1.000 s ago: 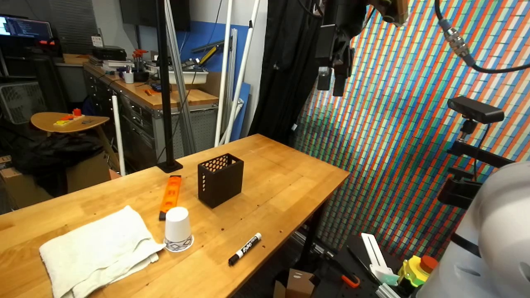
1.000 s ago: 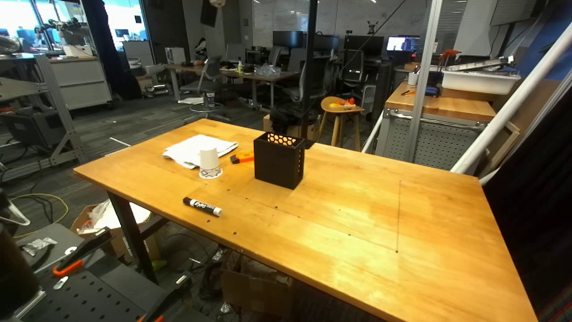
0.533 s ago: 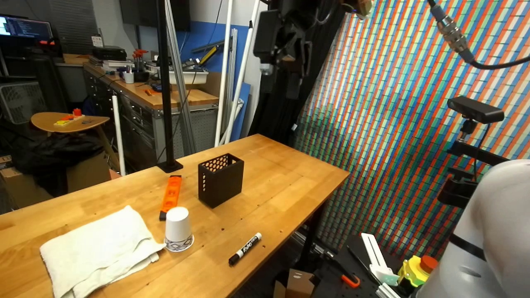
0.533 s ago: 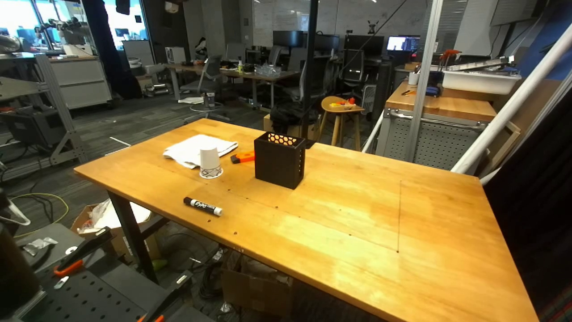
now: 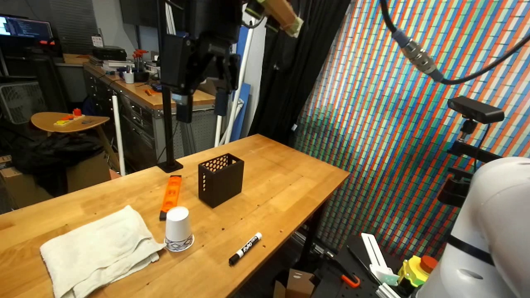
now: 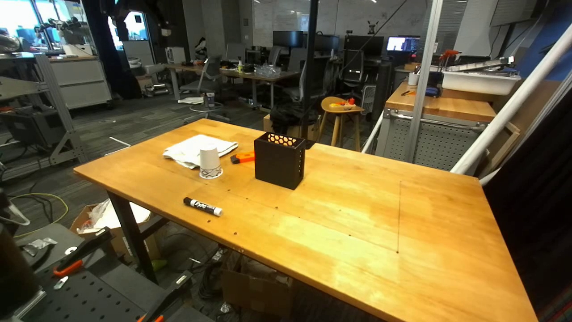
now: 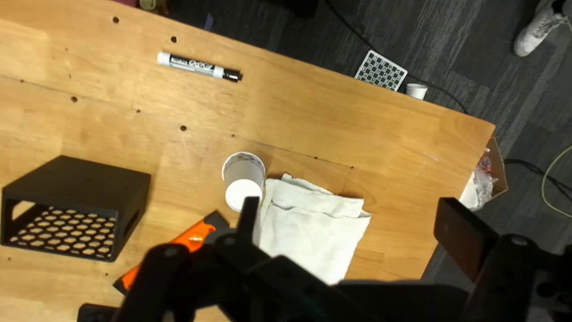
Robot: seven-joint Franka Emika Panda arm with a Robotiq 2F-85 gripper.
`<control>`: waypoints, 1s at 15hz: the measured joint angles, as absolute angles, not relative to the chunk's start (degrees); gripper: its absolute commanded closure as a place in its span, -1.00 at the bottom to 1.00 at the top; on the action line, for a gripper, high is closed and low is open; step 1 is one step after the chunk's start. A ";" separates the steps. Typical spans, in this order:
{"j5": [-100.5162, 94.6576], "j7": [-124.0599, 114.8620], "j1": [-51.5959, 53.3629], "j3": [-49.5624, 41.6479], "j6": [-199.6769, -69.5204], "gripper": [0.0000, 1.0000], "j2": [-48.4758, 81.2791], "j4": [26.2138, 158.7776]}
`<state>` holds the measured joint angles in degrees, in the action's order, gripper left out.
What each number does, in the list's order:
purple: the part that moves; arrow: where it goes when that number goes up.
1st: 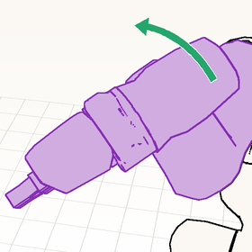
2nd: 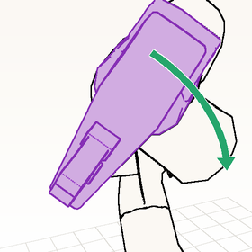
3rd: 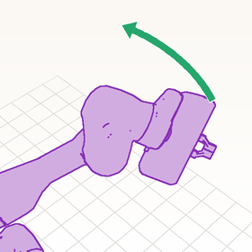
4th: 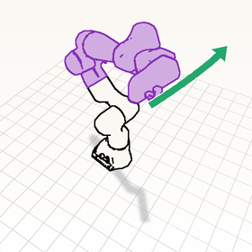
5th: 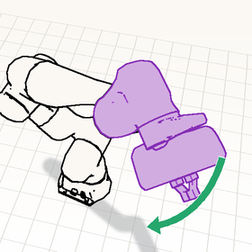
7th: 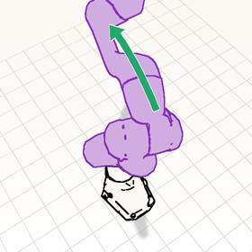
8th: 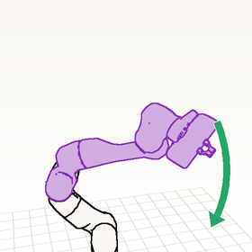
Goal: Put the towel inside the black box
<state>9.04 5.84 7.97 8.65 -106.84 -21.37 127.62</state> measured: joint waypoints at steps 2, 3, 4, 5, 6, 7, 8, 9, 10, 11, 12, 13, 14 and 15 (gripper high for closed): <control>7.76 7.00 8.91 9.37 -111.28 -1.00 -18.08 126.88; 6.97 7.80 9.37 9.67 -113.47 -1.00 -16.30 126.33; 6.27 8.73 9.84 9.94 -115.58 -1.00 -14.53 125.71; 5.45 9.75 10.30 10.26 -117.63 -1.00 -12.63 124.96; 4.60 10.81 10.76 10.63 -119.62 -1.00 -10.62 124.17; 3.68 11.78 11.23 11.01 -121.33 -1.00 -8.65 123.38; 2.78 12.65 11.68 11.40 -122.96 -1.00 -6.60 122.60; 1.98 13.44 12.08 11.79 -124.40 -1.00 -4.59 121.83; 1.10 14.14 12.45 12.16 -125.82 -1.00 -2.55 121.10; 0.28 14.83 12.79 12.44 -127.30 -1.00 -0.47 120.36; -0.54 15.42 13.03 12.67 -128.76 -1.00 1.59 119.69; -1.59 15.88 13.20 12.85 -130.15 -1.00 3.69 118.97; -2.59 16.33 13.27 12.98 -131.42 -1.00 5.76 118.22; -3.74 16.72 13.29 13.04 -132.52 -1.00 7.71 117.45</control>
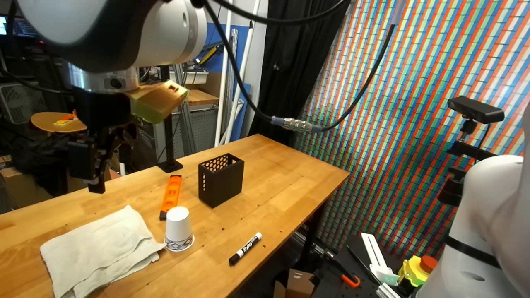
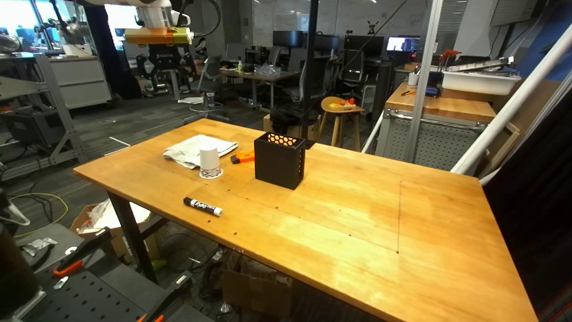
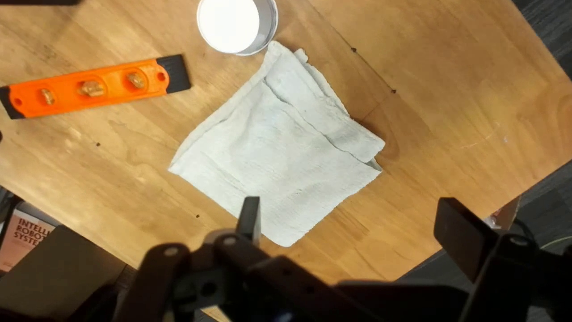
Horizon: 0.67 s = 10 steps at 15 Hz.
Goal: Put the towel inside the black box
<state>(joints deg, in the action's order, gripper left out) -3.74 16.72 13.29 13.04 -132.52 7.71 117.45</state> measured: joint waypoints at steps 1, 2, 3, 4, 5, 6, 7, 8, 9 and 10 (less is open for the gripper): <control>-5.03 17.02 13.30 13.04 -133.52 -1.00 9.71 116.54; -6.45 17.16 13.30 13.04 -134.47 -1.00 11.74 115.50; -7.80 17.25 13.30 13.04 -135.19 -1.00 13.71 114.33; -9.12 17.29 13.32 13.03 -135.87 -1.00 15.78 113.02; -10.44 17.32 13.36 13.03 -136.56 -1.00 17.83 111.63; -11.61 17.33 13.43 13.03 -136.97 -1.00 20.03 110.06; -12.68 17.33 13.55 13.03 -137.32 -1.00 22.32 108.36; -13.45 17.33 13.71 13.02 -137.61 -1.00 24.60 106.68; -14.08 17.39 13.94 13.01 -137.79 -1.00 26.90 105.01; -14.63 17.39 14.22 12.95 -137.91 -1.00 29.17 103.41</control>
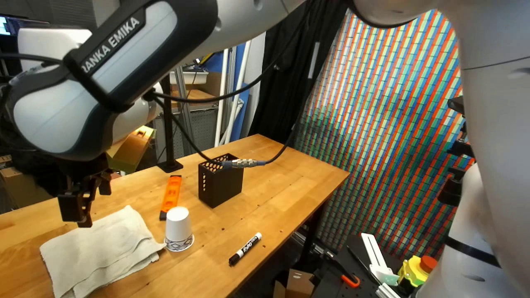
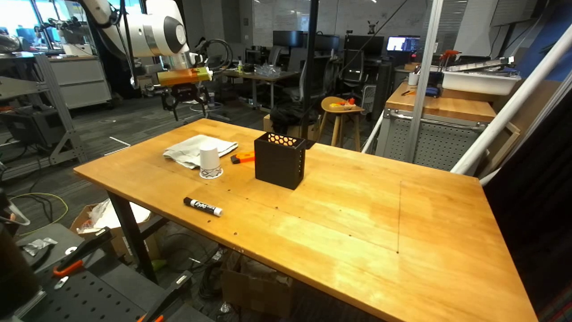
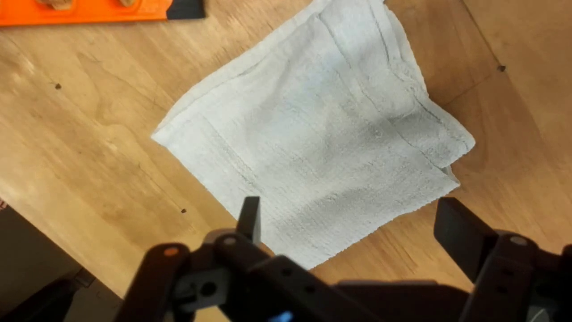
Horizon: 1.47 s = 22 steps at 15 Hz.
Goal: Put the towel inside the black box
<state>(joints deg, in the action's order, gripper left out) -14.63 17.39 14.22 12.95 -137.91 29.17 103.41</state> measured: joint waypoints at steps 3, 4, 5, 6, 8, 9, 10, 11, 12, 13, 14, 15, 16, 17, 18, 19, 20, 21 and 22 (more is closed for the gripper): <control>-15.07 17.53 14.94 12.64 -138.76 -1.00 35.60 99.29; -15.08 17.64 15.04 12.58 -138.90 -1.00 37.58 98.11; -15.08 17.78 15.06 12.55 -138.98 -1.00 39.38 97.08; -15.08 17.94 15.06 12.51 -139.05 -1.00 41.02 96.19; -15.08 18.23 15.05 12.30 -139.19 -1.00 43.96 94.82; -15.08 18.37 15.05 12.17 -139.24 -1.00 45.29 94.26; -15.08 18.50 15.05 12.04 -139.29 -1.00 46.45 93.80; -15.08 18.60 15.05 11.93 -139.43 -1.00 47.44 93.33; -15.08 18.62 15.05 11.90 -139.45 -0.50 48.04 92.86; -15.08 18.63 15.05 11.89 -139.44 -0.49 48.38 92.58; -15.07 18.63 15.05 11.91 -139.42 -0.33 48.55 92.45; -15.07 18.62 15.06 11.94 -139.36 -0.19 48.59 92.42; -14.97 18.62 15.06 12.05 -139.22 -0.04 48.59 92.41; -14.76 18.60 15.05 12.25 -138.95 0.14 48.53 92.41; -14.61 18.53 15.06 12.50 -138.59 0.28 48.37 92.45; -14.30 18.50 15.07 12.79 -138.17 0.43 48.09 92.61; -13.97 18.44 15.06 13.14 -137.55 0.60 47.63 92.86; -13.60 18.35 15.06 13.51 -136.83 0.73 46.93 93.23; -12.99 18.29 15.06 13.89 -135.98 0.90 45.86 93.83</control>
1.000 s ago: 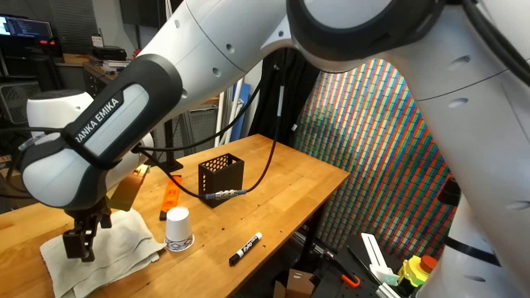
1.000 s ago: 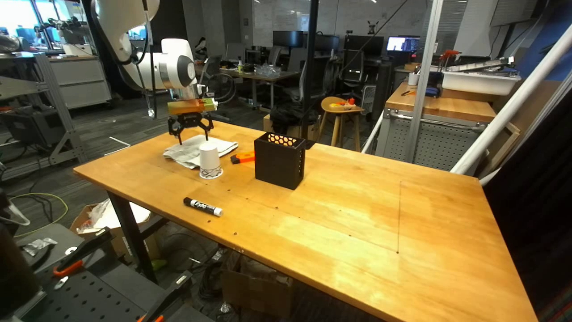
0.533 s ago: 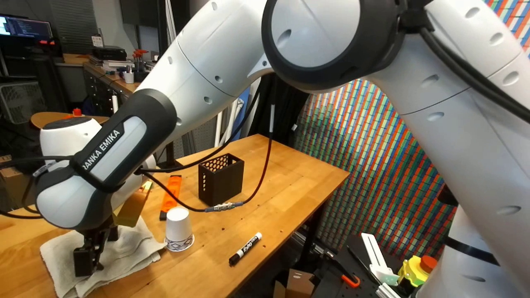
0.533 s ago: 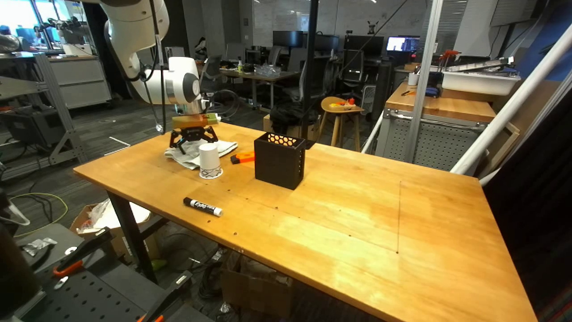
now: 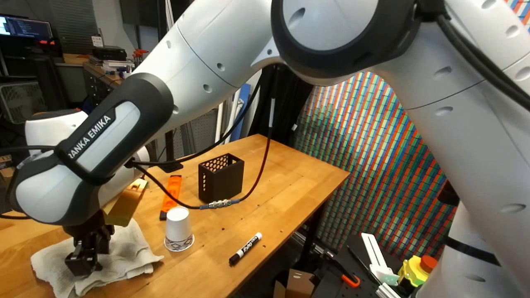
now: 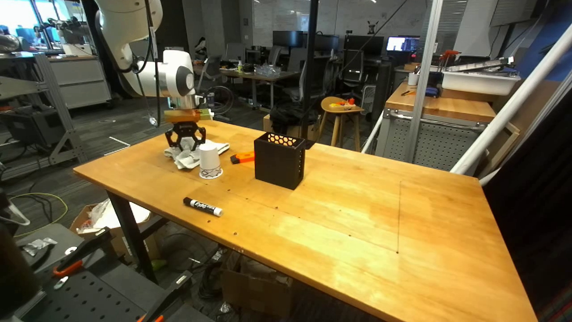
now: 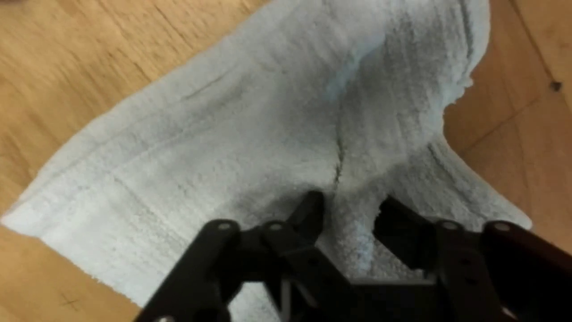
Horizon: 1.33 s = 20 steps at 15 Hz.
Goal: Put the towel inside the black box
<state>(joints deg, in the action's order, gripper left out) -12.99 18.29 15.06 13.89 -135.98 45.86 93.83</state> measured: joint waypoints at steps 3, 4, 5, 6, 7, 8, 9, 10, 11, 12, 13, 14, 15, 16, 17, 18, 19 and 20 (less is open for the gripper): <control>-10.82 17.74 15.06 14.85 -133.11 1.00 41.51 96.59; -9.97 17.37 15.06 15.06 -132.12 0.96 39.83 97.70; -9.30 17.01 15.06 15.18 -131.40 0.96 38.35 98.71; -8.60 16.64 15.06 15.25 -130.71 0.96 36.87 99.75; -7.87 16.30 15.05 15.27 -130.04 0.96 35.50 100.73; -7.15 15.99 15.05 15.29 -129.39 0.96 34.21 101.65; -6.48 15.69 15.05 15.32 -128.82 0.96 33.00 102.48; -5.89 15.31 15.05 15.36 -128.17 0.96 31.68 103.22; -5.32 14.83 15.05 15.42 -127.34 0.96 30.27 103.77; -4.83 14.24 15.05 15.45 -126.40 0.96 28.67 104.15; -4.25 13.47 15.04 15.47 -125.31 0.96 26.97 104.28; -3.70 12.42 14.98 15.46 -124.24 0.96 25.06 104.30; -3.32 11.28 14.87 15.39 -123.17 0.96 23.06 104.29; -3.14 10.10 14.73 15.21 -122.23 0.96 21.11 104.27; -3.14 9.03 14.50 14.88 -121.22 0.96 19.16 104.24; -3.14 8.26 14.14 14.40 -120.11 0.96 17.30 104.22; -3.14 7.85 13.66 13.74 -119.03 0.96 15.57 104.21; -3.14 7.78 13.05 12.99 -118.04 0.96 14.03 104.22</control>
<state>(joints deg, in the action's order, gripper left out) -3.14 7.78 13.05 12.99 -118.04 14.03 104.22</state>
